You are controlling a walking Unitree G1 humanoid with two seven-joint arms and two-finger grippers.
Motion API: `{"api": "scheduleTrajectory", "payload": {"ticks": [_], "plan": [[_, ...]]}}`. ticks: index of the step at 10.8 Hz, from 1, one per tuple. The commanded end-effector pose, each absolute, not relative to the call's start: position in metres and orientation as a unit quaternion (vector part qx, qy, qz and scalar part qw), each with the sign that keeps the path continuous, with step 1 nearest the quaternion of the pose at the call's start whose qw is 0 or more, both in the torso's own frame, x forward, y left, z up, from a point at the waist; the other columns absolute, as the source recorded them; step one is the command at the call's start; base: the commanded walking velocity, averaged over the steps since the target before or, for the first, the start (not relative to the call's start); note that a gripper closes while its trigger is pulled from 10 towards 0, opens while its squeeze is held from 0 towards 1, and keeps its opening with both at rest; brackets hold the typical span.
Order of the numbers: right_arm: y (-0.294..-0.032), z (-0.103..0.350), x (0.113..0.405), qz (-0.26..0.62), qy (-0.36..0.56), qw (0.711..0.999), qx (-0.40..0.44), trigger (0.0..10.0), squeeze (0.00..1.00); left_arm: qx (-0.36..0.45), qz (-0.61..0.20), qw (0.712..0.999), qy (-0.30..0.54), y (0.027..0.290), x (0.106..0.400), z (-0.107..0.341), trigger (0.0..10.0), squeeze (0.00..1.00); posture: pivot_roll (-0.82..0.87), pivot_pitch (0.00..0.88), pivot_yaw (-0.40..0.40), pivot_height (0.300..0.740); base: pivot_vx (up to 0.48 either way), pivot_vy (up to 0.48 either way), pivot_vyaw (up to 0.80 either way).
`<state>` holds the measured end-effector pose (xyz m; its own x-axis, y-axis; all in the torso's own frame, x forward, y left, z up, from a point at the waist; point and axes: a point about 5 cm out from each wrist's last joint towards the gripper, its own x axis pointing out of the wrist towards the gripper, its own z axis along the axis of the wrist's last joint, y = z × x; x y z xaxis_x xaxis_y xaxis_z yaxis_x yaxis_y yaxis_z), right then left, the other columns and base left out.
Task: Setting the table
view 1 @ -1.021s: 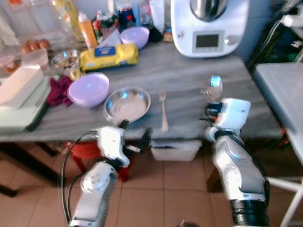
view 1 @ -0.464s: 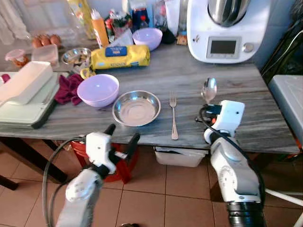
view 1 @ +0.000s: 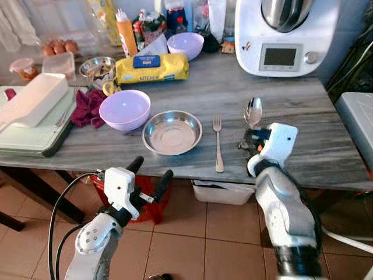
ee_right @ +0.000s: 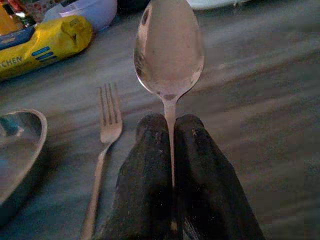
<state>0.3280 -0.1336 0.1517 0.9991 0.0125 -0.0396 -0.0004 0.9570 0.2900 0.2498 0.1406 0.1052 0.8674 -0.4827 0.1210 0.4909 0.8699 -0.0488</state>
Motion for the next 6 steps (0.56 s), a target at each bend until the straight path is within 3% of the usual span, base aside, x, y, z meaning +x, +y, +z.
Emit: {"api": "scheduleTrajectory", "payload": {"ticks": [1,6], "plan": [[-0.131,0.152,0.33,0.007,0.029,0.986,0.165,10.0,0.0,-0.036,-0.258,0.964,-0.047,0.142,0.246,0.104,10.0,0.0,-0.03,0.169,0.079,0.74,0.0,0.0,0.0],[-0.126,0.144,0.342,0.014,0.068,0.982,0.175,10.0,0.0,-0.039,-0.265,0.963,-0.037,0.141,0.245,0.099,10.0,0.0,-0.03,0.175,0.079,0.74,0.0,0.0,0.0]]}}
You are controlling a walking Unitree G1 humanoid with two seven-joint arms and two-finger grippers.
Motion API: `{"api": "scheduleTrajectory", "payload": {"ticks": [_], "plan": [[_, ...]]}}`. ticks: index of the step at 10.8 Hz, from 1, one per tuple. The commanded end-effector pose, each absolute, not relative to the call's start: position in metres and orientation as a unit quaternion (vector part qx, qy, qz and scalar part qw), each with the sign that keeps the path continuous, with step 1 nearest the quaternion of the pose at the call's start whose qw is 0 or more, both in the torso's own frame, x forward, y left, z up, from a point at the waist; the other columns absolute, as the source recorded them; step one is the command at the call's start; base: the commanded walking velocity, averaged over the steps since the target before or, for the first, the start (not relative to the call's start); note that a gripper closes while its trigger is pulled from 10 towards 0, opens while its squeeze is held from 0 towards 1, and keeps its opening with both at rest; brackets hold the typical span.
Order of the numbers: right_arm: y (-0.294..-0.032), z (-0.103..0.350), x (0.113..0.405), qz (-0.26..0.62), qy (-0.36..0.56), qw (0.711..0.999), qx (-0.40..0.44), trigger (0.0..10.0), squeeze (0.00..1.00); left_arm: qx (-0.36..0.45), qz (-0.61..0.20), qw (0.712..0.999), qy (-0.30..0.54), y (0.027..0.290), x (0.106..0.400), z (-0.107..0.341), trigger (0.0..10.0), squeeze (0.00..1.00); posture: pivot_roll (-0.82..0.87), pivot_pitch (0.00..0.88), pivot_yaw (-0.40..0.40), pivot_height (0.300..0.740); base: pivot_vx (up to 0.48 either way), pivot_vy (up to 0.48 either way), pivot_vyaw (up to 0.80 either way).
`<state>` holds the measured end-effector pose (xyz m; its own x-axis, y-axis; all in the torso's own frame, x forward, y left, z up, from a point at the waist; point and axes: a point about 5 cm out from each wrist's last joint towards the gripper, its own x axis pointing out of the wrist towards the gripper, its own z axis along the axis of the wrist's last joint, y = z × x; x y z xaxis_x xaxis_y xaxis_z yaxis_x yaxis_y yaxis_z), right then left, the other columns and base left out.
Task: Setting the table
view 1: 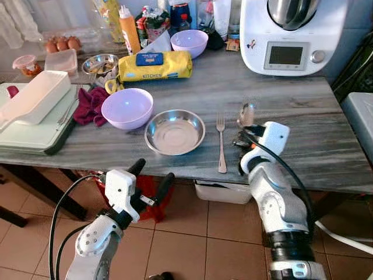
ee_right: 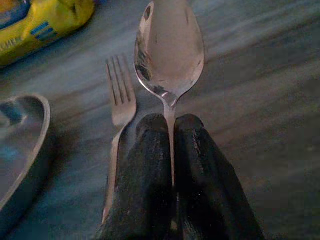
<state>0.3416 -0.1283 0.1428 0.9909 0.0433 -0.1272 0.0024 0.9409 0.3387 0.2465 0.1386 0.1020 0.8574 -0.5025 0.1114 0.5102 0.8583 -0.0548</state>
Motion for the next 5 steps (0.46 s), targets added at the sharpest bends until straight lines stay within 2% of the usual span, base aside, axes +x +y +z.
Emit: {"api": "scheduleTrajectory", "payload": {"ticks": [1,5], "plan": [[-0.1262,0.1391,0.3429,0.009,0.082,0.982,0.171,10.0,0.0,-0.039,-0.266,0.962,-0.035,0.1399,0.2442,0.0974,10.0,0.0,-0.03,0.177,0.078,0.74,0.0,0.0,0.0],[-0.133,0.1293,0.3456,-0.01,0.107,0.981,0.162,10.0,0.0,-0.041,-0.269,0.962,-0.037,0.1358,0.2452,0.1011,10.0,0.0,-0.03,0.174,0.076,0.74,0.0,0.0,0.0]]}}
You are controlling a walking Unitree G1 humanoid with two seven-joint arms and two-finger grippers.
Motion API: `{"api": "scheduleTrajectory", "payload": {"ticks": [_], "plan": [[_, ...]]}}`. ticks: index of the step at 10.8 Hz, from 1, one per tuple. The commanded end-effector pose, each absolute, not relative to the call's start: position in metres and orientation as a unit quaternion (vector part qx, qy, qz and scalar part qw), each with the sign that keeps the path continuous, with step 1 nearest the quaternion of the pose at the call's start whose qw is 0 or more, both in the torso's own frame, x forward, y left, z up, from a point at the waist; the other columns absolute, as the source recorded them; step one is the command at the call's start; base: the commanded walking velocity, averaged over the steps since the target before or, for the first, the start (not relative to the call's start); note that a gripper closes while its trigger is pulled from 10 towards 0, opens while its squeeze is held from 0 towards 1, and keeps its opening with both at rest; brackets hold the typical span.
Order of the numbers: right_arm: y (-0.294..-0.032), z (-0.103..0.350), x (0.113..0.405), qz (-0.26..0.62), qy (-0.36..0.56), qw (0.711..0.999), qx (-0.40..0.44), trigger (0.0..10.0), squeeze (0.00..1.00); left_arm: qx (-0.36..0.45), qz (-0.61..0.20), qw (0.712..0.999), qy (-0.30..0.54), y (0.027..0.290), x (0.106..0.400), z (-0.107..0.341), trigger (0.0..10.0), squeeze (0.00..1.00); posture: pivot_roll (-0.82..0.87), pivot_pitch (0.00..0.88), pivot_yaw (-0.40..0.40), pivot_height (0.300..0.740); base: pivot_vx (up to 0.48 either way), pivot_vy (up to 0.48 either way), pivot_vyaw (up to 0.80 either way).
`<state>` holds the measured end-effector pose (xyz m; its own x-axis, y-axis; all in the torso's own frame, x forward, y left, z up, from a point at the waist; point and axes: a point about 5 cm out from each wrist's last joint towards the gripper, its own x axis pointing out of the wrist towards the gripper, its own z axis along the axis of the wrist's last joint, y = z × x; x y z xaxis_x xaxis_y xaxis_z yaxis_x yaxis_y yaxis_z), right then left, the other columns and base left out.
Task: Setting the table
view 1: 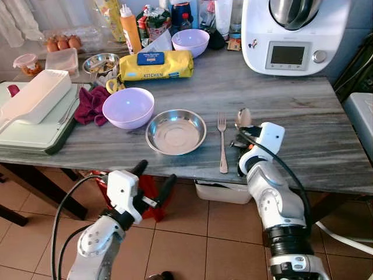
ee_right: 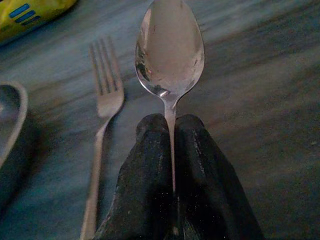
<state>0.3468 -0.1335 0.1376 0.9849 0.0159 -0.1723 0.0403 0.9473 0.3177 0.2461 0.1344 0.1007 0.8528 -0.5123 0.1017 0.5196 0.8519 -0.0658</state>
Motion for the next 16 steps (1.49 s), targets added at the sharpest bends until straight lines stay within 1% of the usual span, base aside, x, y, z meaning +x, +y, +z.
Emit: {"api": "scheduleTrajectory", "payload": {"ticks": [1,5,9,14,15,16], "plan": [[-0.136,0.127,0.346,-0.018,0.113,0.98,0.164,10.0,0.0,-0.041,-0.27,0.961,-0.037,0.135,0.245,0.102,10.0,0.0,-0.03,0.174,0.076,0.74,0.0,0.0,0.0],[-0.135,0.123,0.349,-0.02,0.125,0.975,0.181,10.0,0.0,-0.041,-0.27,0.961,-0.036,0.134,0.245,0.104,10.0,0.0,-0.02,0.175,0.076,0.74,0.0,0.0,0.0],[-0.118,0.124,0.351,-0.003,0.132,0.97,0.203,10.0,0.0,-0.038,-0.271,0.961,-0.031,0.134,0.246,0.103,10.0,0.0,-0.02,0.175,0.08,0.74,0.0,0.0,0.0],[-0.121,0.111,0.347,-0.014,0.159,0.965,0.209,10.0,0.0,-0.038,-0.273,0.961,-0.03,0.133,0.245,0.103,10.0,0.0,-0.02,0.175,0.082,0.74,0.0,0.0,0.0],[-0.121,0.109,0.347,-0.014,0.162,0.964,0.21,10.0,1.0,-0.038,-0.273,0.961,-0.031,0.132,0.245,0.103,10.0,0.0,-0.02,0.175,0.083,0.74,0.0,0.0,0.0],[-0.121,0.107,0.346,-0.013,0.168,0.963,0.211,10.0,1.0,-0.038,-0.274,0.961,-0.031,0.131,0.246,0.104,10.0,0.0,-0.02,0.175,0.082,0.74,0.0,0.0,0.0]]}}
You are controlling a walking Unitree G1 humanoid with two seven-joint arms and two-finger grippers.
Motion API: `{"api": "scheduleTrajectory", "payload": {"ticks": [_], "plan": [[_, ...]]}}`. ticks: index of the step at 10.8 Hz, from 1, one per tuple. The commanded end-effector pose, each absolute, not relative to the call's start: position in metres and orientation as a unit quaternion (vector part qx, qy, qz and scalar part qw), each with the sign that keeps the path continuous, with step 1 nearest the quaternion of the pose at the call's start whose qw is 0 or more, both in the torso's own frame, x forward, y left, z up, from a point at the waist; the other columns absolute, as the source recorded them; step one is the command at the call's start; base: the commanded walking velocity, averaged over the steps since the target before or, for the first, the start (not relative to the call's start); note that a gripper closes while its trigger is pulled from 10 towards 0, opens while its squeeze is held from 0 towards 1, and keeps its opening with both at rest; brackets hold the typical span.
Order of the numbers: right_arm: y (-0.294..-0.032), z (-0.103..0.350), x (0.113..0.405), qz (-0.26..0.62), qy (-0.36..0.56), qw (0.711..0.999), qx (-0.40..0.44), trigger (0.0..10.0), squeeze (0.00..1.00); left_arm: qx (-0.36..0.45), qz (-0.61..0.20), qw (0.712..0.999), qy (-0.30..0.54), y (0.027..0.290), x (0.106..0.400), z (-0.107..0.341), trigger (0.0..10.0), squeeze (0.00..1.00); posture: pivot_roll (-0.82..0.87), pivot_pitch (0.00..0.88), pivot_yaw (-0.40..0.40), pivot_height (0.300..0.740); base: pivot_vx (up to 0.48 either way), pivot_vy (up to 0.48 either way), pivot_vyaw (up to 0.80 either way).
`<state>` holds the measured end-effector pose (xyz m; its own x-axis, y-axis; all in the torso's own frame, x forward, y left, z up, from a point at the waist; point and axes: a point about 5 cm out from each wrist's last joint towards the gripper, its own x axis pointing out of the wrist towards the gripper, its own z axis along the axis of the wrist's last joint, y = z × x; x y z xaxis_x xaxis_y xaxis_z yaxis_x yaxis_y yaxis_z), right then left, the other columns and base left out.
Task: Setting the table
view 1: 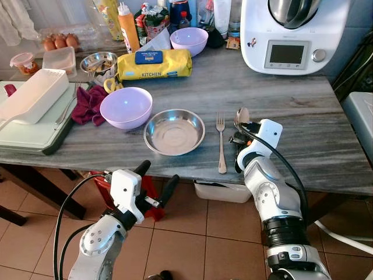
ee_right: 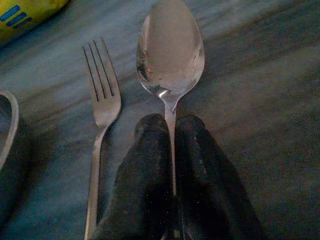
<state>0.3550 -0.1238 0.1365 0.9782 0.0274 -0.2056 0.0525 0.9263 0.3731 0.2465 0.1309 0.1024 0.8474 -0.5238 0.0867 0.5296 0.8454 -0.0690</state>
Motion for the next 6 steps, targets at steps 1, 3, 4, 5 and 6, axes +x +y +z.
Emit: {"api": "scheduleTrajectory", "payload": {"ticks": [1,3,4,5,6], "plan": [[-0.1208,0.107,0.3468,-0.012,0.169,0.963,0.212,10.0,1.0,-0.038,-0.274,0.961,-0.03,0.1311,0.2465,0.1035,10.0,0.0,-0.02,0.174,0.08,0.74,0.0,0.0,0.0],[-0.1219,0.1055,0.3473,-0.012,0.171,0.963,0.207,10.0,1.0,-0.039,-0.272,0.961,-0.031,0.1303,0.2461,0.1035,10.0,0.0,-0.02,0.174,0.077,0.74,0.0,0.0,0.0],[-0.1227,0.1053,0.3473,-0.011,0.172,0.963,0.206,10.0,1.0,-0.04,-0.271,0.961,-0.031,0.1299,0.2459,0.1035,10.0,0.0,-0.02,0.174,0.076,0.74,0.0,0.0,0.0],[-0.1243,0.1043,0.3475,-0.01,0.174,0.965,0.198,10.0,1.0,-0.04,-0.271,0.961,-0.031,0.1299,0.2458,0.1034,10.0,0.0,-0.02,0.174,0.076,0.74,0.0,0.0,0.0],[-0.1259,0.1037,0.3476,-0.01,0.174,0.965,0.194,10.0,1.0,-0.04,-0.271,0.961,-0.03,0.1297,0.2457,0.1033,10.0,0.0,-0.02,0.175,0.077,0.74,0.0,0.0,0.0]]}}
